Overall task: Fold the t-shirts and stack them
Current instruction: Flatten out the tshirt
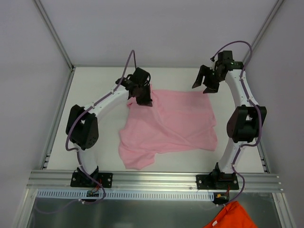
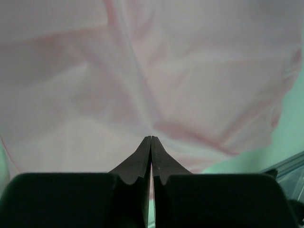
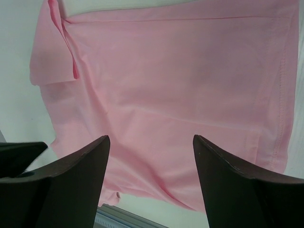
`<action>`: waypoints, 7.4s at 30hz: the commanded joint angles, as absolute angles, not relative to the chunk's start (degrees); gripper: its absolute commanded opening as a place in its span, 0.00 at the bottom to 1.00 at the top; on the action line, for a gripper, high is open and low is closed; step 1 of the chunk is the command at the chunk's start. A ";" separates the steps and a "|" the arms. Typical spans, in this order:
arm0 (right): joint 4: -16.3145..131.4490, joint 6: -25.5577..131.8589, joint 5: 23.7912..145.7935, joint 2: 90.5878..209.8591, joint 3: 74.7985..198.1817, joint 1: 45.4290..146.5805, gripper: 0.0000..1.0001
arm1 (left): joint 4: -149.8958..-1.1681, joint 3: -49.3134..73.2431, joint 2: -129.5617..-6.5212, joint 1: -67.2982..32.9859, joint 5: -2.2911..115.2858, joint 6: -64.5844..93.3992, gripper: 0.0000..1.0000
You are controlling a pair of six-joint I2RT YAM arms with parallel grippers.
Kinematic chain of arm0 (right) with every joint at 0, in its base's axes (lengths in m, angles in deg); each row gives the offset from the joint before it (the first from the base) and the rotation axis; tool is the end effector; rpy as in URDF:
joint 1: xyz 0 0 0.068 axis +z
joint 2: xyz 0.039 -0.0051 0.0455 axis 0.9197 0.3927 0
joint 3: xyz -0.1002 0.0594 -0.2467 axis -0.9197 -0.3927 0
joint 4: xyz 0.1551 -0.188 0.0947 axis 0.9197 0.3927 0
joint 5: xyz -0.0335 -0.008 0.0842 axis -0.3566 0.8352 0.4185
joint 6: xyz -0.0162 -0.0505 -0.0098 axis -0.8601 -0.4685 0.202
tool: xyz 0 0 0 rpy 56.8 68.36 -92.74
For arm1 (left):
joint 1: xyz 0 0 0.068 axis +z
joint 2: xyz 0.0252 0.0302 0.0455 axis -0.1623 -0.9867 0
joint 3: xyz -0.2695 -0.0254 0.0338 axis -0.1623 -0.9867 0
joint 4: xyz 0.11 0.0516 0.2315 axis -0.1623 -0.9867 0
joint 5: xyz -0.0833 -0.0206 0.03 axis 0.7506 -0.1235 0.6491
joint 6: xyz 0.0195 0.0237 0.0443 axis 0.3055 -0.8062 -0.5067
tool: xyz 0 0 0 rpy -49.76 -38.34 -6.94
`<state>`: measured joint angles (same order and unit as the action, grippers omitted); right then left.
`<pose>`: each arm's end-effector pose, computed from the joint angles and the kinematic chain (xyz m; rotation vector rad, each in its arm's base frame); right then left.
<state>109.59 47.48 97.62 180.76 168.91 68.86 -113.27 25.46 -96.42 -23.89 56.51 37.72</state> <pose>0.4246 0.0270 0.3144 -0.1569 2.5216 0.4761 0.3309 -0.2229 0.2627 0.0240 2.6242 -0.6381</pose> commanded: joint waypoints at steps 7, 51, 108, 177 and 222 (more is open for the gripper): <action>108.48 46.86 99.30 168.47 163.78 70.92 0.76 | -118.68 44.03 -111.46 -20.54 54.39 33.41 0.27; 109.79 43.61 98.16 150.53 150.06 73.73 0.76 | -127.91 60.21 -125.70 -19.92 31.44 23.57 0.56; 110.23 41.94 96.66 144.99 141.98 75.49 0.75 | -126.15 61.70 -120.08 -19.57 23.54 26.47 0.00; 113.40 39.74 93.59 137.26 138.46 76.02 0.76 | -128.96 66.62 -133.61 -23.79 26.00 22.69 0.37; 113.13 40.45 96.22 133.22 133.55 76.11 0.76 | -120.63 72.33 -125.44 -20.81 12.56 28.85 0.00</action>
